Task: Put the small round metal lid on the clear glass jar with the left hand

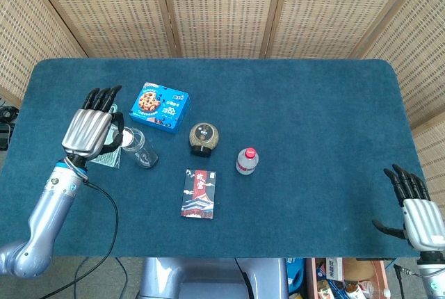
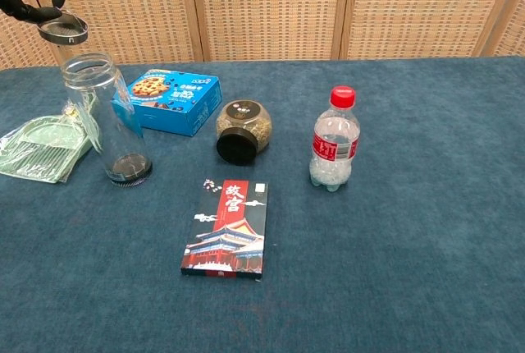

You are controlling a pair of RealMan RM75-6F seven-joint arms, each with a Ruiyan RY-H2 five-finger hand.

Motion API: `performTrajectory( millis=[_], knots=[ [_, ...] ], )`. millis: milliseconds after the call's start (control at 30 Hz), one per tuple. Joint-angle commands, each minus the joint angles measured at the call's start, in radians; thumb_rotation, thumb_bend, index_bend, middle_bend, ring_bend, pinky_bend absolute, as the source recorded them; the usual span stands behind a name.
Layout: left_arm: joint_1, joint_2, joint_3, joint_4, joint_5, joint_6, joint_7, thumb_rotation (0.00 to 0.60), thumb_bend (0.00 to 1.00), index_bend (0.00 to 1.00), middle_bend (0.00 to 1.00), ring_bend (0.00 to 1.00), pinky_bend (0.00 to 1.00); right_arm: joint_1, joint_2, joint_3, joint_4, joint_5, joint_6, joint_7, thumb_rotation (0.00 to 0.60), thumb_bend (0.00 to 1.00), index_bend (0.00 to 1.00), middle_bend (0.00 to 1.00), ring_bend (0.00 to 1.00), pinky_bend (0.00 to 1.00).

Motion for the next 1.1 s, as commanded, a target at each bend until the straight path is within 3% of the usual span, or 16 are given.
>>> performTrajectory(
  millis=[33,533,933,1100],
  knots=[
    [-0.013,-0.019,0.006,0.022,-0.008,-0.007,-0.018,0.600,0.41,0.62,0.00,0.00,0.00,0.001,-0.001,0.001,0.001,0.003,-0.003,0.000,0.600,0.05,0.04,0.00,0.00,0.00],
    [-0.032,-0.088,0.041,0.128,-0.008,-0.017,-0.080,0.600,0.41,0.62,0.00,0.00,0.00,0.004,-0.004,0.003,0.004,0.010,-0.010,-0.001,0.600,0.05,0.04,0.00,0.00,0.00],
    [-0.045,-0.111,0.061,0.149,0.006,-0.011,-0.098,0.600,0.41,0.62,0.00,0.00,0.00,0.005,-0.003,0.006,0.002,0.020,-0.014,-0.002,0.600,0.05,0.04,0.00,0.00,0.00],
    [-0.047,-0.107,0.071,0.142,-0.007,-0.008,-0.087,0.600,0.41,0.53,0.00,0.00,0.00,0.004,-0.002,0.005,0.002,0.019,-0.012,0.000,0.600,0.05,0.04,0.00,0.00,0.00]
  ],
)
